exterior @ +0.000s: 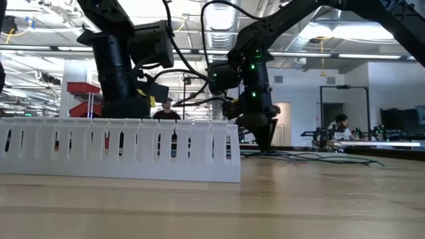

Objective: Ziptie cables
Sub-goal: Wrap the colored cables with the black zip tie

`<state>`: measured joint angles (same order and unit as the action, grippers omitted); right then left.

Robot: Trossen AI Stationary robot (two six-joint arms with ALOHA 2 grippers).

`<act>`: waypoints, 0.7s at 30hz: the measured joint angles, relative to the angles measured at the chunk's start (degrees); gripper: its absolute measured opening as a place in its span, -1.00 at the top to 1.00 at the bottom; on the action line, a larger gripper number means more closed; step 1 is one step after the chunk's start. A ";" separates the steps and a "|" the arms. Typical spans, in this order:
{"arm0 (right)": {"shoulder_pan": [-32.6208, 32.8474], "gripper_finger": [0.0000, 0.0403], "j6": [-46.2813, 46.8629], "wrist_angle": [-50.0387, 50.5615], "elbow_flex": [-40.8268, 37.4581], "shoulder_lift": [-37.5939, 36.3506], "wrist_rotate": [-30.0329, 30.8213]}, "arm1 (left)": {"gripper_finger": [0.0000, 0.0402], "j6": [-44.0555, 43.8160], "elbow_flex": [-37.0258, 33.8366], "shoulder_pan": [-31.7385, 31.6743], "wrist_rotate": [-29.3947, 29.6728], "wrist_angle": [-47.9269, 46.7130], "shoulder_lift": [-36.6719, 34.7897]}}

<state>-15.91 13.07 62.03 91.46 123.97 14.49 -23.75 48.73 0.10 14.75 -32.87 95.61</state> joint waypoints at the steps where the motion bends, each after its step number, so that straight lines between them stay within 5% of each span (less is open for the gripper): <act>1: 0.01 0.56 0.01 0.06 0.00 -0.25 -0.05 | 0.53 0.00 0.00 -0.01 -0.16 0.07 0.00; 15: -3.27 0.20 3.89 0.04 0.02 -5.01 -4.32 | 0.30 -7.00 -0.11 -4.31 -5.84 4.30 -7.89; 21: -7.33 0.20 20.40 2.52 -1.18 -10.95 -8.96 | 0.30 -8.69 -0.02 -9.35 -6.62 11.88 -11.90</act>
<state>-23.24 33.47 64.55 90.28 113.02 5.53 -32.44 48.71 -9.24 8.13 -21.00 83.71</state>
